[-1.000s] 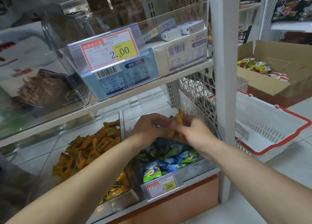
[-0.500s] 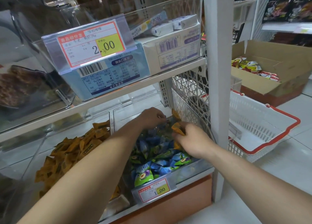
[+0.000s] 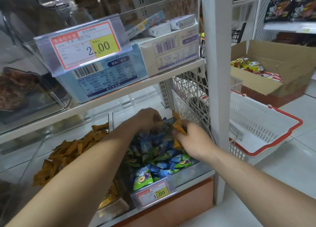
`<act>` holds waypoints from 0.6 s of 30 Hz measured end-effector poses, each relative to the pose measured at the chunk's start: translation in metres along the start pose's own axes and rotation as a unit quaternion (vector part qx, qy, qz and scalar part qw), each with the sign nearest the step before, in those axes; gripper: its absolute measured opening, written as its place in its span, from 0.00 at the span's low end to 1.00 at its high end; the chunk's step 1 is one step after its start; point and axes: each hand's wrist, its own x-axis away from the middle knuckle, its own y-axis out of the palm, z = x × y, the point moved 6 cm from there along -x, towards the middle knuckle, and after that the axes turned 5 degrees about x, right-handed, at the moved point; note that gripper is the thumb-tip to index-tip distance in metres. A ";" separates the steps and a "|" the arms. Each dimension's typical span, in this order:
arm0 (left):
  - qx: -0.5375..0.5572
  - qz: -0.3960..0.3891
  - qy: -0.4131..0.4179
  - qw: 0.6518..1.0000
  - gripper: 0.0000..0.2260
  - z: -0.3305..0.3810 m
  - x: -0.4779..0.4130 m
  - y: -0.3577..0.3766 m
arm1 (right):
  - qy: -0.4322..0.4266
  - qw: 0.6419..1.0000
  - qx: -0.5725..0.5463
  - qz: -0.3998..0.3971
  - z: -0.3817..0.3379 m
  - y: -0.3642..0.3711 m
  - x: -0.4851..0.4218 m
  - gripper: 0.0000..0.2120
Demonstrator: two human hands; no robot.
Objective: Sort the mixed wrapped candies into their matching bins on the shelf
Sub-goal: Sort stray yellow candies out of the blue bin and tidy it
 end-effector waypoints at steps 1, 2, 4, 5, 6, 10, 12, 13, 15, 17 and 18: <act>0.028 0.037 0.018 0.999 0.11 0.006 0.008 -0.010 | 0.003 1.000 -0.004 0.011 0.000 -0.002 -0.001 0.07; 0.059 0.071 0.034 0.995 0.10 0.011 0.017 -0.020 | 0.006 1.000 -0.009 0.025 -0.001 -0.004 -0.001 0.07; 0.131 0.109 0.063 0.983 0.08 0.022 0.036 -0.033 | 0.010 0.998 -0.033 0.058 -0.003 -0.010 -0.003 0.07; 0.174 0.110 0.073 0.976 0.08 0.028 0.045 -0.036 | 0.011 0.996 -0.055 0.070 -0.004 -0.012 -0.004 0.07; 0.223 0.101 0.079 0.966 0.09 0.032 0.053 -0.037 | 0.014 0.994 -0.081 0.075 -0.005 -0.014 -0.005 0.07; 0.347 0.069 0.080 0.932 0.09 0.044 0.076 -0.026 | 0.002 0.990 -0.126 0.066 -0.015 -0.009 -0.001 0.08; 0.360 0.076 0.079 0.926 0.10 0.046 0.080 -0.020 | -0.010 0.988 -0.149 0.034 -0.021 -0.003 0.001 0.09; 0.377 0.068 0.073 0.921 0.10 0.045 0.082 -0.017 | -0.011 0.985 -0.172 0.010 -0.022 0.000 0.002 0.09; 0.417 0.015 0.056 0.907 0.10 0.043 0.080 -0.011 | -0.012 0.985 -0.169 -0.013 -0.022 0.001 0.004 0.09; 0.417 -0.011 0.033 0.908 0.08 0.036 0.070 -0.011 | -0.020 0.997 -0.075 0.000 -0.016 -0.002 0.004 0.08; 0.400 0.007 0.019 0.916 0.07 0.031 0.060 -0.013 | -0.024 1.000 -0.013 0.007 -0.014 -0.002 0.004 0.07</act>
